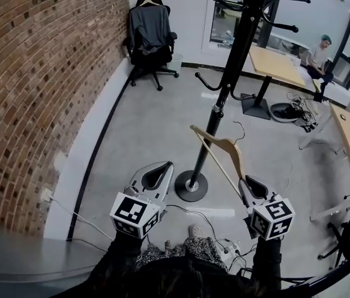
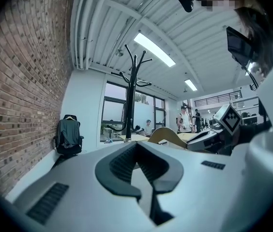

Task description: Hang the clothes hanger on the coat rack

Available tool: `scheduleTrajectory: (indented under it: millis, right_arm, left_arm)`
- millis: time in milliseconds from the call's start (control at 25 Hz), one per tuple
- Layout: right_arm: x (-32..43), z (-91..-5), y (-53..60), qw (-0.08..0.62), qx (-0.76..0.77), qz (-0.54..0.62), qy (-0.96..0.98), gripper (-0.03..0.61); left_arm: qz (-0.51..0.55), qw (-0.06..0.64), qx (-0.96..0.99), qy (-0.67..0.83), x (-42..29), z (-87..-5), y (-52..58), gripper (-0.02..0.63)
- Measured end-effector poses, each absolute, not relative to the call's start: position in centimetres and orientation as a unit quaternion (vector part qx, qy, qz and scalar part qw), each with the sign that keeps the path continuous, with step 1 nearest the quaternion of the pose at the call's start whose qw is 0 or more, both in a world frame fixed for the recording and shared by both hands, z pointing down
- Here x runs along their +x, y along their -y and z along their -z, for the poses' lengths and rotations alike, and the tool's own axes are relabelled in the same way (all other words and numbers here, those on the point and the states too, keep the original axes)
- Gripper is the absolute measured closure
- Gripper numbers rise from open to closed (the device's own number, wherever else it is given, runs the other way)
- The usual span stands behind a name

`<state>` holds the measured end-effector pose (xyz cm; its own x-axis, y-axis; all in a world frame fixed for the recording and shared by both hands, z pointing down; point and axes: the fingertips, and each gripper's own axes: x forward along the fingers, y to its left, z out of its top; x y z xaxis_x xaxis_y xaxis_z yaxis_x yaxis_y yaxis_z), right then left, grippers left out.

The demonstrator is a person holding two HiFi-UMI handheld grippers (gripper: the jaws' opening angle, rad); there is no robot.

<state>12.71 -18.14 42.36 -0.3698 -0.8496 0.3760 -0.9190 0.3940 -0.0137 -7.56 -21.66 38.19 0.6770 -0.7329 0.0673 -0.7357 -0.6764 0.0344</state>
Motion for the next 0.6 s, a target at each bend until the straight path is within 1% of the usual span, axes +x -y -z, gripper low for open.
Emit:
scheduleTrajectory:
  millis: [200, 400, 600]
  right_arm:
    - [13.5, -42.9, 21.0, 0.156, 0.529, -0.113, 0.827, 0.518]
    - [14.3, -43.8, 24.0, 0.166, 0.511, -0.116, 0.835, 0.518]
    - [14.7, -44.5, 26.5, 0.170, 0.491, -0.120, 0.846, 0.518]
  left_arm:
    - [-0.023, 0.025, 0.909, 0.415, -7.1, -38.2, 24.0, 0.606]
    - [-0.035, 0.003, 0.911, 0.410, -4.7, -37.6, 26.7, 0.606]
    - [-0.041, -0.001, 0.911, 0.410, -2.4, -37.6, 28.9, 0.606]
